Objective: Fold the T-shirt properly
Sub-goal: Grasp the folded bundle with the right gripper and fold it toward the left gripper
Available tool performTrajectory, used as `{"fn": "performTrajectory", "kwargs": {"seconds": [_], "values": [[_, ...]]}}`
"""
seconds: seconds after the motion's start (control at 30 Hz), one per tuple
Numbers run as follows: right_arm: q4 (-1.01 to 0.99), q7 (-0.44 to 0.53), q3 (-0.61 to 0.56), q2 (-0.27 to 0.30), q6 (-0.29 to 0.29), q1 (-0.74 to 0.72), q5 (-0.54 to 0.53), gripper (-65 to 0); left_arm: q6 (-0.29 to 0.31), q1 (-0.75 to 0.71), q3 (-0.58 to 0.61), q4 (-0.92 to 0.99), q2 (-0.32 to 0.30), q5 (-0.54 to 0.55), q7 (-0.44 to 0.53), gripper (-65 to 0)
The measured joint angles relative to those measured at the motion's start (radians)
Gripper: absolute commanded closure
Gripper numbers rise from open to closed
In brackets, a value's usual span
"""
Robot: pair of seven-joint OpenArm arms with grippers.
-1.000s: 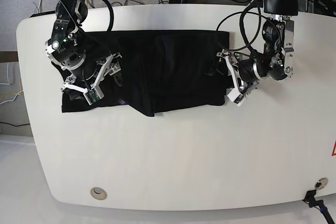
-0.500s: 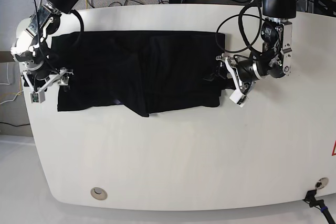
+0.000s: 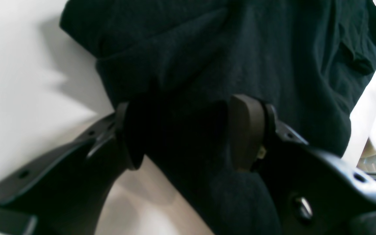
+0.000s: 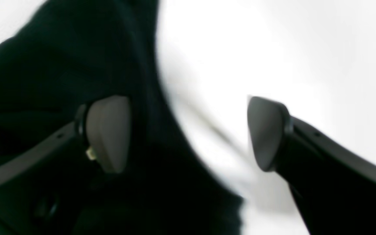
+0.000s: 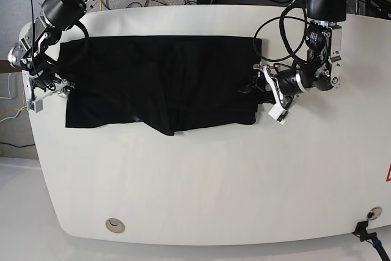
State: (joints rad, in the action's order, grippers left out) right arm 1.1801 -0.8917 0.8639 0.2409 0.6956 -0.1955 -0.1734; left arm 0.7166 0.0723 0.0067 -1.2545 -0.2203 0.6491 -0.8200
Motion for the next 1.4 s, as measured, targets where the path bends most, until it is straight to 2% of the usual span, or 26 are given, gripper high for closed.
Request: {"fn": "performTrajectory", "kwargs": {"seconds": [0.13,0.53,0.6,0.8,0.83,0.97,1.07,1.23,1.33,1.4], "values": [[0.051,-0.014,-0.001,-0.065,0.004,0.008,-0.015,-52.8,0.0,0.0,0.0,0.0,0.0,0.0,-0.001,-35.1],[0.157,-0.037,-0.007,-0.13,0.013,0.082,-0.053,-52.3,0.0,0.0,-0.001,0.0,0.0,0.0,-0.001,-35.1],[0.164,-0.037,-0.007,-0.138,0.012,0.089,-0.053,-46.0,0.0,0.0,-0.001,0.0,0.0,-0.001,-0.001,-35.1],[0.166,-0.046,-0.006,-0.15,0.012,0.106,-0.061,-4.7,0.0,0.0,-0.002,0.0,0.0,-0.001,-0.001,-35.1],[0.164,-0.053,-0.006,-0.15,0.012,0.107,-0.068,-0.6,0.0,0.0,-0.002,0.0,0.0,-0.001,-0.001,-35.1],[0.171,-0.056,-0.006,-0.163,0.012,0.108,-0.075,0.0,0.0,0.0,-0.002,0.0,0.0,-0.001,-0.001,-35.1],[0.272,-0.101,-0.016,-0.208,0.004,0.129,-0.042,0.0,0.0,0.0,-0.002,0.0,0.0,-0.001,-0.001,-35.1],[0.548,-0.194,-0.159,-0.312,0.0,0.247,0.035,0.0,0.003,-0.002,-0.002,0.001,-0.002,-0.001,0.001,-35.1],[0.688,-0.198,-0.244,-0.378,-0.002,0.295,0.033,0.0,0.003,-0.005,-0.002,0.001,-0.002,-0.001,0.0,-35.1],[0.74,-0.187,-0.319,-0.385,0.0,0.306,0.026,0.0,0.002,-0.008,-0.002,0.001,-0.002,0.0,0.007,-35.1]]}}
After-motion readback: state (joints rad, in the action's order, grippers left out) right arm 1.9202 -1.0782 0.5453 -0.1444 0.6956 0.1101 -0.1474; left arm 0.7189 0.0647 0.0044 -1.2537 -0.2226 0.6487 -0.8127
